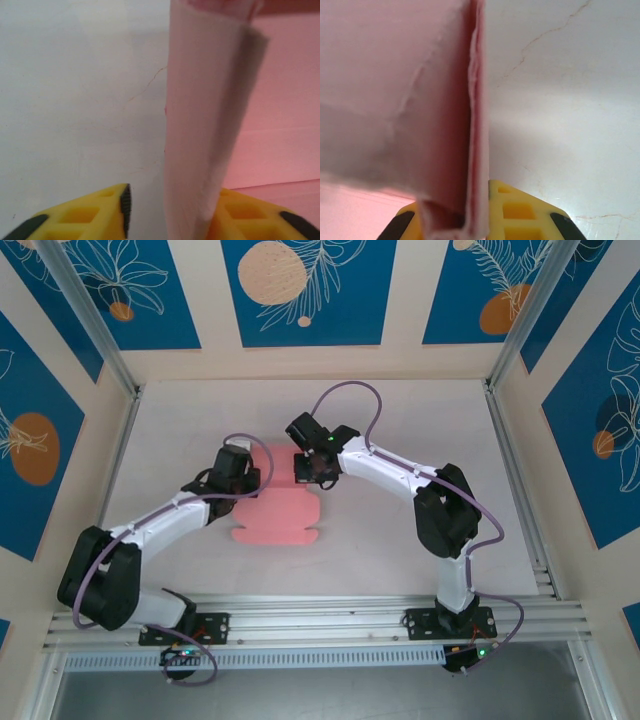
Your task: Fold the paper box
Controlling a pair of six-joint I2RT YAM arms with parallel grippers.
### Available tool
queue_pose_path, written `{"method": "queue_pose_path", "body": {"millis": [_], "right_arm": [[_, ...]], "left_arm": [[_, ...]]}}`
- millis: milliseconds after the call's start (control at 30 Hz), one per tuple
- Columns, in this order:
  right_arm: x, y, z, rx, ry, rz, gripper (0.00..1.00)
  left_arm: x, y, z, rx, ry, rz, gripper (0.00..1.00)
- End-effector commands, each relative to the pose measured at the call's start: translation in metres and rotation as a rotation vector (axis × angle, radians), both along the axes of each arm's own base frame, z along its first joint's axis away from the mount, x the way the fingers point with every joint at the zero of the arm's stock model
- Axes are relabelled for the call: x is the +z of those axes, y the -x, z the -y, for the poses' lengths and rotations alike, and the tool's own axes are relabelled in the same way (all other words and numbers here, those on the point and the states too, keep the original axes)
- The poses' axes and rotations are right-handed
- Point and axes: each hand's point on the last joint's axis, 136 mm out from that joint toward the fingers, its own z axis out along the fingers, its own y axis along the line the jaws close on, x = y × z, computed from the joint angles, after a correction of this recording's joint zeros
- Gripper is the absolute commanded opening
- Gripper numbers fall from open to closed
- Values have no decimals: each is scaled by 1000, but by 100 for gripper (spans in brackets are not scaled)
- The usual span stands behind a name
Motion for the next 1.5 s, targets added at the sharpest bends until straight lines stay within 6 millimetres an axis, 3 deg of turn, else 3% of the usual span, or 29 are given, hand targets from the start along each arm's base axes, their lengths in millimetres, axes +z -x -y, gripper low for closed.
{"method": "queue_pose_path", "body": {"millis": [0, 100, 467, 833, 1000, 1033, 1100, 1233, 1400, 1467], "right_arm": [[16, -3, -8, 15, -42, 14, 0], [18, -1, -7, 14, -45, 14, 0], [21, 1, -10, 3, -59, 13, 0], [-12, -8, 7, -51, 148, 3, 0], [-21, -13, 15, -80, 274, 44, 0], [-23, -13, 15, -81, 289, 50, 0], [-23, -16, 16, -86, 317, 63, 0], [-25, -17, 11, -61, 312, 61, 0], [-24, -18, 5, -15, 294, 59, 0], [-22, -18, 2, 15, 283, 59, 0]], "left_arm": [[-4, -5, -13, 54, -40, 13, 30], [-2, -9, -20, 84, -85, 33, 20], [1, -11, -49, 271, -314, 31, 0], [-8, -9, -24, 283, -73, 9, 0], [-16, -4, -12, 316, 115, 29, 0], [-16, -4, -9, 314, 141, 30, 3], [-16, -6, -2, 298, 185, 26, 23], [-8, -5, 7, 271, 246, 38, 40], [20, -2, 6, 218, 241, 92, 66], [33, -3, 2, 178, 185, 119, 71]]}}
